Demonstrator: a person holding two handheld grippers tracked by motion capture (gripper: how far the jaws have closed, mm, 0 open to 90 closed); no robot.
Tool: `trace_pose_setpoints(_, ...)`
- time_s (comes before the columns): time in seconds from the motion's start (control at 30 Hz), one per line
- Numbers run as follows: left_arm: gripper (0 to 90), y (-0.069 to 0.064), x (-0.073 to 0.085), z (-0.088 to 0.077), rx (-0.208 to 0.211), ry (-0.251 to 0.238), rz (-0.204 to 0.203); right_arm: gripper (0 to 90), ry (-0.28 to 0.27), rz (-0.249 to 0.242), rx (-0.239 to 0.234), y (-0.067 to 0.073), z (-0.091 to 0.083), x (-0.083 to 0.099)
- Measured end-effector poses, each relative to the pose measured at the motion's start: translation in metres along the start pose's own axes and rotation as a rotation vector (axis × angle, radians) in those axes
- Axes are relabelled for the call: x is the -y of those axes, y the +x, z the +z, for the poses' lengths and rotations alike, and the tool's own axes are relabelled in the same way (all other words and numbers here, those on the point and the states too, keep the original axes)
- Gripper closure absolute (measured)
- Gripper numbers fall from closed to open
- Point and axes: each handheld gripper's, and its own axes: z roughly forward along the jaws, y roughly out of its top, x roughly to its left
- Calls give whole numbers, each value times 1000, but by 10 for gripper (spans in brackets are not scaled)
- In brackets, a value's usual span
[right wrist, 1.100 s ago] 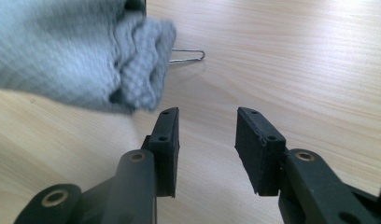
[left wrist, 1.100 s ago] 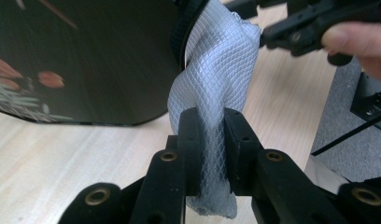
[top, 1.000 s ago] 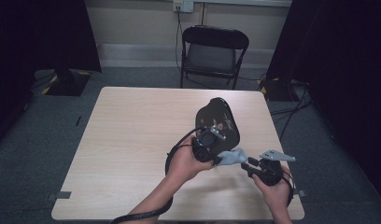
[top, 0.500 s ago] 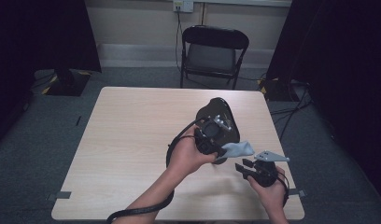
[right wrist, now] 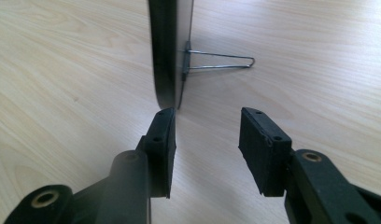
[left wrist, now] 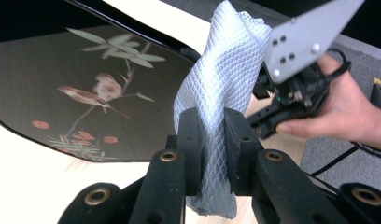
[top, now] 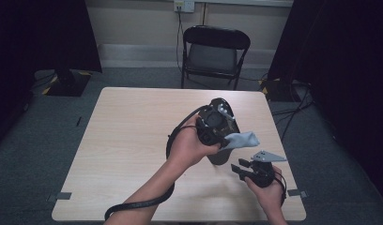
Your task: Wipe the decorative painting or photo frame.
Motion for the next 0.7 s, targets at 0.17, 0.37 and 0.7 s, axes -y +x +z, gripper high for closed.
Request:
trace_pose_setpoints(0.17,784,3,-6,-6,-16,-13,-8,560,-8,-12,-9,5,5,-3)
trace_pose_setpoints(0.37,783,4,-9,-8,-18,-13,-11,562,-38,-42,-23,12,11,-8)
trace_pose_setpoints(0.7,784,6,-8,-8,-21,-13,-16,648,-44,-60,11,21,21,-12)
